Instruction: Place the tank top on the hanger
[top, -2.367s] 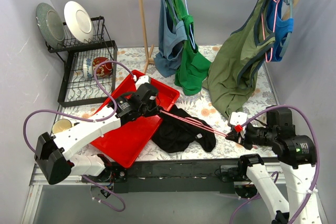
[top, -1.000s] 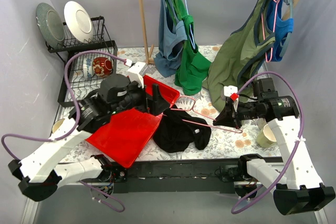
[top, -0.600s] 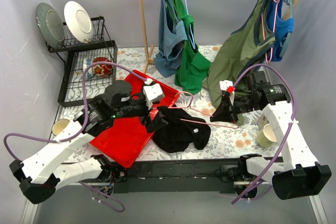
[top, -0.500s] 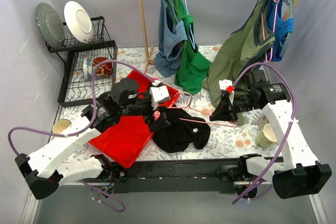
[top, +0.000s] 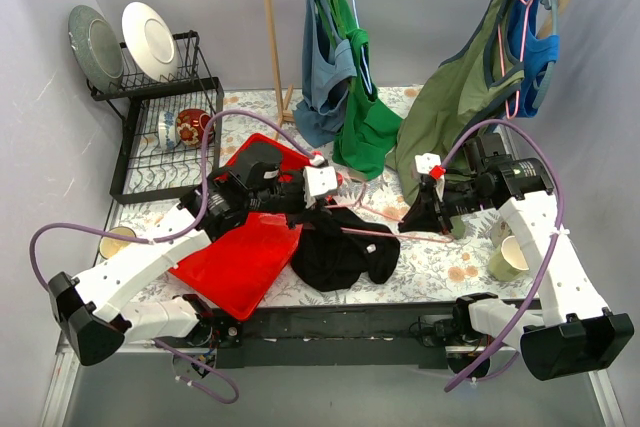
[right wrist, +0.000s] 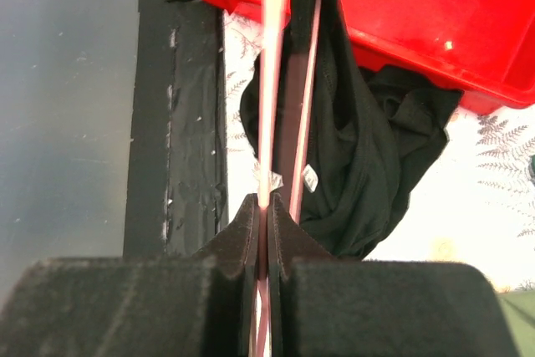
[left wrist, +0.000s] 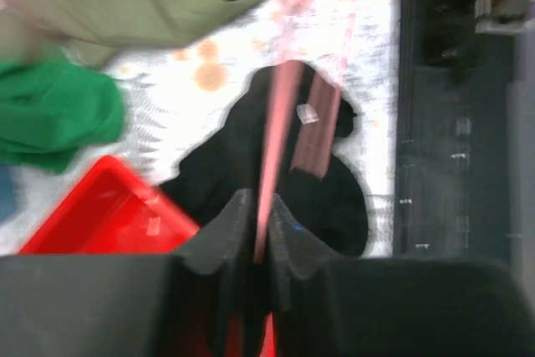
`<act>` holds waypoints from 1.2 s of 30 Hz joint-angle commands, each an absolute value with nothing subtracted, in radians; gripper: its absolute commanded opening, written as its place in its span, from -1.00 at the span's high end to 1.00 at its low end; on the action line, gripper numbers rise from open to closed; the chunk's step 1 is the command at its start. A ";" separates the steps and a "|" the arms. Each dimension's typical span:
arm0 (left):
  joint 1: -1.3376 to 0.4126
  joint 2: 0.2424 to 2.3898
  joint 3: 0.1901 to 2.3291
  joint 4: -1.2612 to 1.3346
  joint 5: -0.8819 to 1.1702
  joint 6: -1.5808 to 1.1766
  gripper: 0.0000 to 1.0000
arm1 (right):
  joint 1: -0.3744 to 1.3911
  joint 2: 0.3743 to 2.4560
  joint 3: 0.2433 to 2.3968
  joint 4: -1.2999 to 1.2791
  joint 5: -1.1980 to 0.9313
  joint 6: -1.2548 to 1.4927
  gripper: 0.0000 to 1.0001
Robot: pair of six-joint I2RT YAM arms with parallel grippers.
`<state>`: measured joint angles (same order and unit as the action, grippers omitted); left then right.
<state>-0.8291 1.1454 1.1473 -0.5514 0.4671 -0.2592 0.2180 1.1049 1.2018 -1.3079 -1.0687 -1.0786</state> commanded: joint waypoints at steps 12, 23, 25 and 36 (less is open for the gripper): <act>-0.825 0.922 0.939 -0.365 0.292 -0.602 1.00 | 0.222 1.028 1.227 -0.922 -0.866 -0.652 0.00; -0.827 0.789 0.827 -0.302 0.146 -0.945 1.00 | 0.227 0.923 1.194 -0.871 -0.781 -0.570 -0.82; -0.827 0.770 0.812 -0.267 0.140 -0.985 1.00 | 0.248 0.923 1.115 -0.885 -0.764 -0.590 -0.82; -0.827 0.811 0.831 -0.206 0.046 -1.170 1.00 | 0.604 0.972 0.847 -0.579 -0.362 -0.465 -0.93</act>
<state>-0.8322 0.8082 0.8104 -0.2562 0.1032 -1.0840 0.5335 0.9569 0.8669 -0.7616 -0.5304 -0.5400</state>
